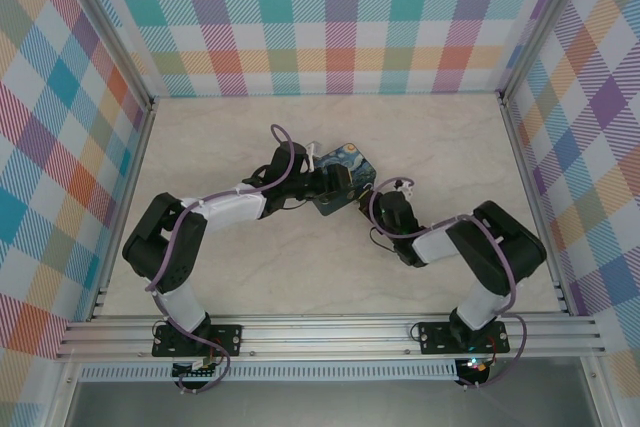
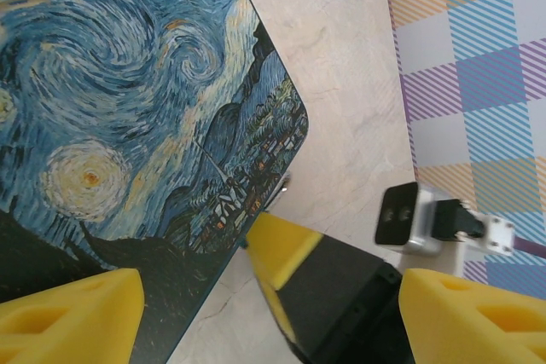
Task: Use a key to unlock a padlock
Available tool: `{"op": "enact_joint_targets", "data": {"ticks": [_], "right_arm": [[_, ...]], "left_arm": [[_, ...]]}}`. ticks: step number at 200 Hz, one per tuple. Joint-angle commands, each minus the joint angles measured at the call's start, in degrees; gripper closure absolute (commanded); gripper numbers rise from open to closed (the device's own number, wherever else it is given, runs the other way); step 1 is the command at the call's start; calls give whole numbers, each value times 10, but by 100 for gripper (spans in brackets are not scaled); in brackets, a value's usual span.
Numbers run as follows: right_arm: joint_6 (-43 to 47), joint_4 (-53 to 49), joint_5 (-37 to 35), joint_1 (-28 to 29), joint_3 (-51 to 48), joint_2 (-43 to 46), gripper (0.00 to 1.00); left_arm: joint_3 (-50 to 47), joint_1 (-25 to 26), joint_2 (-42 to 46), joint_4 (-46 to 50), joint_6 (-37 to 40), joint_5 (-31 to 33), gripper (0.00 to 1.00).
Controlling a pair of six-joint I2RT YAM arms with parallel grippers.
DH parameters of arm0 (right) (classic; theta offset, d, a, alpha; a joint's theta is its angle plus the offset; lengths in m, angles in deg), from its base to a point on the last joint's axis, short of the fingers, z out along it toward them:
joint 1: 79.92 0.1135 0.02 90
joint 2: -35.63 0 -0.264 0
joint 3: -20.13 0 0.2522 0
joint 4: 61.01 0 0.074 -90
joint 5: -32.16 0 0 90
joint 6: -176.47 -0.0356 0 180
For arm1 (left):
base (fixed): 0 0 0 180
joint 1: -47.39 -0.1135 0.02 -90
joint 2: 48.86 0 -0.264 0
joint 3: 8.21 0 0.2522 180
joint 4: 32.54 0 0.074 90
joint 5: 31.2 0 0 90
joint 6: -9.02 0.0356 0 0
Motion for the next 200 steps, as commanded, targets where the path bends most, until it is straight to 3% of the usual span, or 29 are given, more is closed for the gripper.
{"op": "enact_joint_targets", "data": {"ticks": [1, 61, 101, 168, 200], "right_arm": [[45, -41, -9, -9, -13, 59, 91], [147, -264, 19, -31, -20, 265, 90], [239, -444, 82, -36, 25, 375, 90], [246, -597, 221, -36, 42, 429, 90], [243, -635, 274, -36, 57, 420, 91]], "left_arm": [[-20, -5, -16, 86, 1, 28, 21], [-41, -37, 18, 111, 15, 41, 20], [-39, -67, 19, 119, 23, 36, 20], [16, -85, 36, 136, 35, -14, 18], [33, -87, 100, 171, 63, 24, 16]]}}
